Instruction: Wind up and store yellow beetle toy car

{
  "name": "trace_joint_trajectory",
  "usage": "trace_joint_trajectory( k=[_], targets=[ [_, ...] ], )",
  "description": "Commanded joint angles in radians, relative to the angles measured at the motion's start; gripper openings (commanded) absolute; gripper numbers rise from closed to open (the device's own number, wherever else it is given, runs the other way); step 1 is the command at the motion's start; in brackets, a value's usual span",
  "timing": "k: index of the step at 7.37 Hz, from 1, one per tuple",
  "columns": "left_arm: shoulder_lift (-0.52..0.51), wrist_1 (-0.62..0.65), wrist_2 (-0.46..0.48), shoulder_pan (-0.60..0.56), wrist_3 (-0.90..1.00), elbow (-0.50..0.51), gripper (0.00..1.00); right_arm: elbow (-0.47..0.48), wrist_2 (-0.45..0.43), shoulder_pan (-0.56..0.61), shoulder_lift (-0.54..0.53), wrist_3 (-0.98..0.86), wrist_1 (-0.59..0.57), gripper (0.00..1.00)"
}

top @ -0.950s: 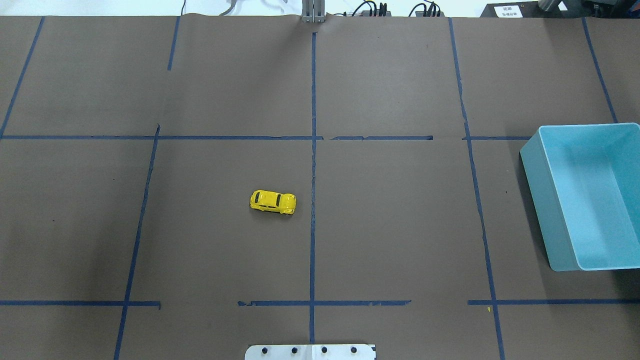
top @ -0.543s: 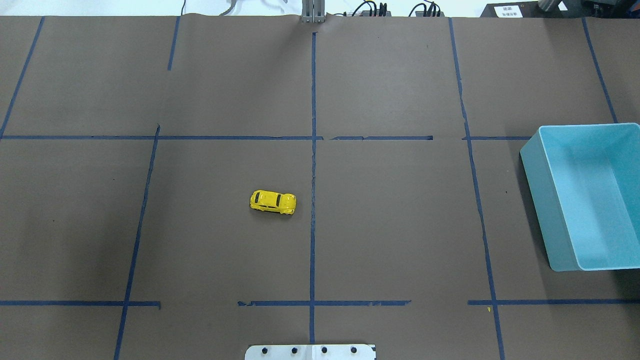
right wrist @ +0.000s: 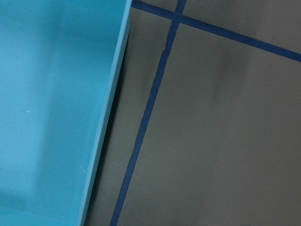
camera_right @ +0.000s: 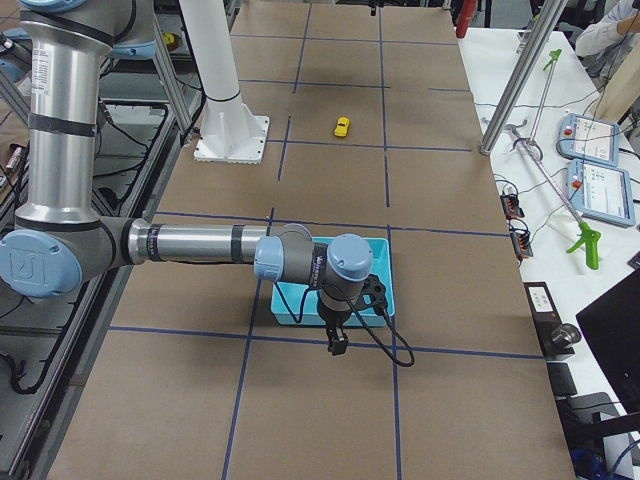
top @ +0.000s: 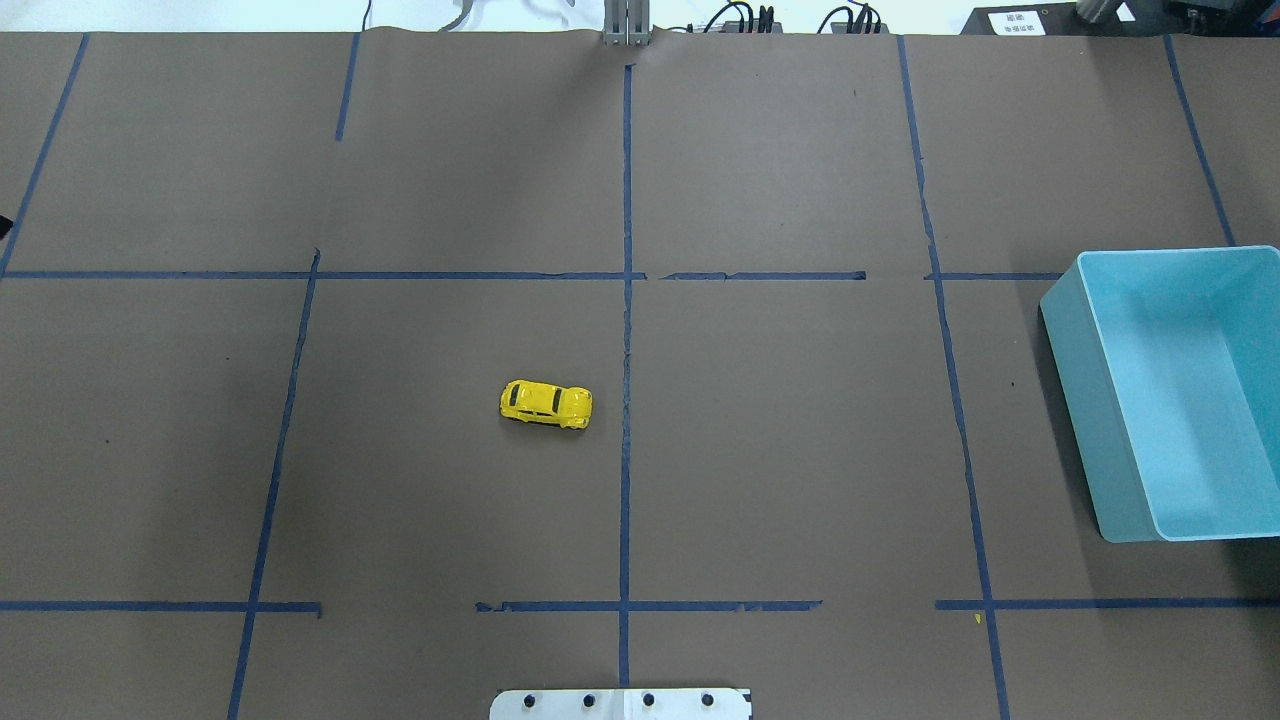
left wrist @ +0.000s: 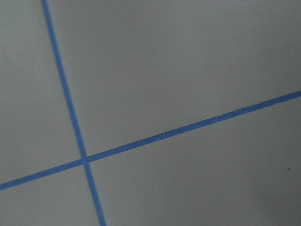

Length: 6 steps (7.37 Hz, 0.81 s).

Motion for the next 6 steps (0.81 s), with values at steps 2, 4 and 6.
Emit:
trace_joint_trajectory(
  k=[2,4,6],
  targets=[
    [-0.052,0.002,0.006,0.193,0.074,-0.178,1.00,-0.001,0.000,0.000,-0.002,0.000,0.000,1.00],
    [-0.179,0.004,0.032,0.278,0.325,-0.190,1.00,-0.012,0.002,0.000,-0.002,0.001,0.000,1.00],
    [-0.294,-0.012,0.146,0.463,0.327,-0.190,1.00,-0.015,0.000,0.000,0.000,0.001,0.000,1.00]
  ],
)
